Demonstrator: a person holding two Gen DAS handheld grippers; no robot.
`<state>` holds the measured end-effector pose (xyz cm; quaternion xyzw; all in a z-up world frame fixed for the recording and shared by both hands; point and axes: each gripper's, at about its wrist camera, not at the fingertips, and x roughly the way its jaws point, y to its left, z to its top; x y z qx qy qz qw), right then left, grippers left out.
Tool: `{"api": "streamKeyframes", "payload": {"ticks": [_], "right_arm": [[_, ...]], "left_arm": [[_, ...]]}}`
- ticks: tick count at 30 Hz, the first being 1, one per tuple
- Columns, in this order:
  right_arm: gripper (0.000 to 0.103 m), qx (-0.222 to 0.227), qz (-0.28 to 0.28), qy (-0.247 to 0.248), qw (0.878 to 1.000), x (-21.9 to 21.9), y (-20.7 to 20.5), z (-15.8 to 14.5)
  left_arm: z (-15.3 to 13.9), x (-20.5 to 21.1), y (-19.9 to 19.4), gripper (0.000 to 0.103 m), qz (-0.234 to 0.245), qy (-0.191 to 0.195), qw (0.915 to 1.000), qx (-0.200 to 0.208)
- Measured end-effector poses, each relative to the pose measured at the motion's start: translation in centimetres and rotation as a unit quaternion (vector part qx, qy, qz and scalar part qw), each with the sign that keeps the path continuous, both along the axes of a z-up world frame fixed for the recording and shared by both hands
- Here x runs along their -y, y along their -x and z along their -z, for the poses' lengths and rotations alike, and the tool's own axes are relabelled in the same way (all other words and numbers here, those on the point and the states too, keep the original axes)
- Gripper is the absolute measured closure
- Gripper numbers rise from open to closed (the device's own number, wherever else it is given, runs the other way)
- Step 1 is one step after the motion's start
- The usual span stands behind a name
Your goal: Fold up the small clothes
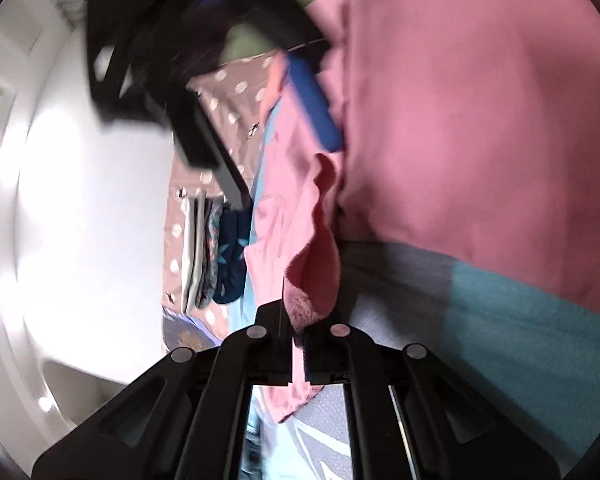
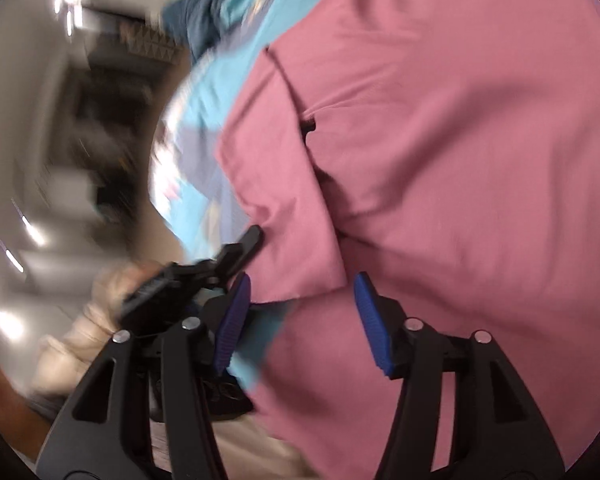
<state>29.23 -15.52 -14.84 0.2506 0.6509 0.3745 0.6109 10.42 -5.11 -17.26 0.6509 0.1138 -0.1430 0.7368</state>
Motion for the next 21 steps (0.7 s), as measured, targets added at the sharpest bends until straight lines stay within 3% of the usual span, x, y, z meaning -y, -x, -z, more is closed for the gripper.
{"api": "streamKeyframes", "payload": {"ticks": [7,11,12,16,18,21], "right_arm": [[0.043,-0.042,0.057,-0.066,0.995,0.2,0.3,1.7],[0.045,-0.046,0.1,-0.067,0.992,-0.3,-0.5,2.5],[0.049,-0.049,0.112,-0.071,0.99,-0.2,-0.6,2.7],[0.093,-0.05,0.149,-0.084,0.984,0.2,-0.6,2.6],[0.099,-0.02,0.139,-0.074,0.987,0.0,-0.9,1.2],[0.101,0.036,0.113,-0.051,0.992,-0.6,-1.9,-2.4]], "left_arm": [[-1.8,0.5,-0.7,0.098,-0.015,0.025,0.9996,0.002],[-2.3,0.6,-0.4,0.098,-0.019,0.026,0.9995,0.005],[-2.3,0.8,-0.5,0.098,-0.02,0.027,0.9994,0.005],[-3.0,1.3,-1.0,0.098,-0.034,0.043,0.9985,0.006],[-4.2,1.6,-1.7,0.098,-0.048,0.068,0.9965,0.007],[-6.6,1.7,-2.8,0.098,-0.067,0.119,0.9906,0.009]]}}
